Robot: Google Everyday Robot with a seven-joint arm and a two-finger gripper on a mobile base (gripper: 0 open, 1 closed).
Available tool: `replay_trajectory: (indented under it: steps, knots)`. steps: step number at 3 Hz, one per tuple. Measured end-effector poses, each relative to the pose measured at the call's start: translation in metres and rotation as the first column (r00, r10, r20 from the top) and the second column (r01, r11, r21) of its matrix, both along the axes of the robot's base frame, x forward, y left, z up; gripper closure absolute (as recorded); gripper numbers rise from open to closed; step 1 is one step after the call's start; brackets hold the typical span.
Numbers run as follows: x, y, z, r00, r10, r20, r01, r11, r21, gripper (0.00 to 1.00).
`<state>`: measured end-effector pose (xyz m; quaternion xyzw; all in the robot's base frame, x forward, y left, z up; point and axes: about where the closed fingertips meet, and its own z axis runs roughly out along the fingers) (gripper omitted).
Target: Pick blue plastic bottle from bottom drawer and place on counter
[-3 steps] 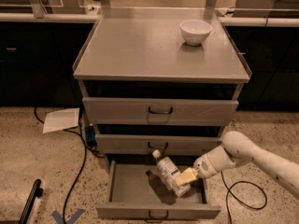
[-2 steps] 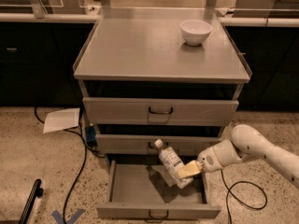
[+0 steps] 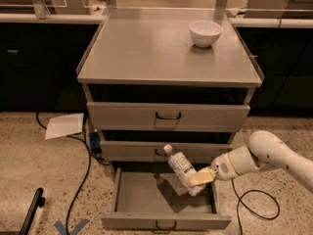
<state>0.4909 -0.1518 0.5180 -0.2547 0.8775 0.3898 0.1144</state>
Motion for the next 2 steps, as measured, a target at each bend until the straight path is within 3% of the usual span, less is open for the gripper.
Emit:
replay_trajectory:
  steps: [1,2]
  knots:
    - [-0.003,0.005,-0.007,0.9997,0.014,-0.021,-0.014,1.000,0.013,1.00]
    - [-0.012,0.013,0.019,0.9987,0.050,0.014,-0.050,0.998,0.024,1.00]
